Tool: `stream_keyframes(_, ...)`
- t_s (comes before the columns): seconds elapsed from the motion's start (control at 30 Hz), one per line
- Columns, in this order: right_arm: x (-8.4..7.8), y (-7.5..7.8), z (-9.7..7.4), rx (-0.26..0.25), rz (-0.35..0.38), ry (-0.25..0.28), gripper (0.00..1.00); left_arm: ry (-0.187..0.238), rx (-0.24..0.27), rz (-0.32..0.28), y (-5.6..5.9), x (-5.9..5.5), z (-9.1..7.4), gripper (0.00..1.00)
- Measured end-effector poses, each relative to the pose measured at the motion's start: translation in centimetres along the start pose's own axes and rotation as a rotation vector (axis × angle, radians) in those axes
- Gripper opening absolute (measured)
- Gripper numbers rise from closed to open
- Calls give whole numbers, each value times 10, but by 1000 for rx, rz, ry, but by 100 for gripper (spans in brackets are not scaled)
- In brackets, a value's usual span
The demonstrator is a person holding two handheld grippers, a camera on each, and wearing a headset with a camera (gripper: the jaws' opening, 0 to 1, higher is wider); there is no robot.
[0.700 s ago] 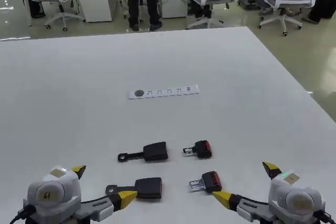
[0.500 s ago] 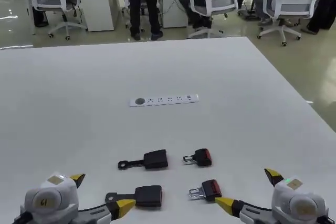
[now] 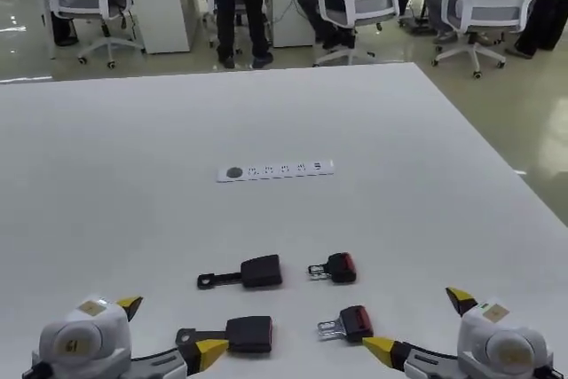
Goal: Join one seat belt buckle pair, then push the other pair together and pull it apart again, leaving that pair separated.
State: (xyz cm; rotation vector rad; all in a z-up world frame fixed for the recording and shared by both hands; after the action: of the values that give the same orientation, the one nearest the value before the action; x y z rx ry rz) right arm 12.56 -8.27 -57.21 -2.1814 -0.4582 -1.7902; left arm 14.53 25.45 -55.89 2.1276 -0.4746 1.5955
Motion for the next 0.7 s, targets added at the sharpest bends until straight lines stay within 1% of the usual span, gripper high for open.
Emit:
stream_keyframes(0.07, 1, 1, 0, 1, 0, 3, 99, 3, -2, 0, 1, 2, 1, 100)
stream_keyframes(0.27, -1, 5, -2, -9, 2, 0, 99, 1, -8, 3, 2, 2, 2, 100)
stream_keyframes(0.37, -4, 5, -4, 5, -9, -21, 99, -4, -8, 6, 2, 1, 1, 100)
stream_keyframes(0.53, -3, 7, -5, -5, -3, -12, 99, 5, -3, 7, 0, 4, 2, 100)
stream_keyframes(0.7, -3, 7, -4, 0, -8, -12, 99, 9, 4, 4, -2, 4, 1, 100)
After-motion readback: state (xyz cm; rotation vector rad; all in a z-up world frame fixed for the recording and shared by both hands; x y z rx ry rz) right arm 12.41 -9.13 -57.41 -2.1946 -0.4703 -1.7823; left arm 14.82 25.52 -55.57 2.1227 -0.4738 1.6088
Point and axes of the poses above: the centre of the closed fingertips' face, and the gripper's own axes: z roughly forward along the fingers, y roughly to its right, x roughly out of its top, the point moved 3 cm from there along -z, roughly backward along the fingers, and after that the axes turned 15 degrees about y, right-handed, at the moved point
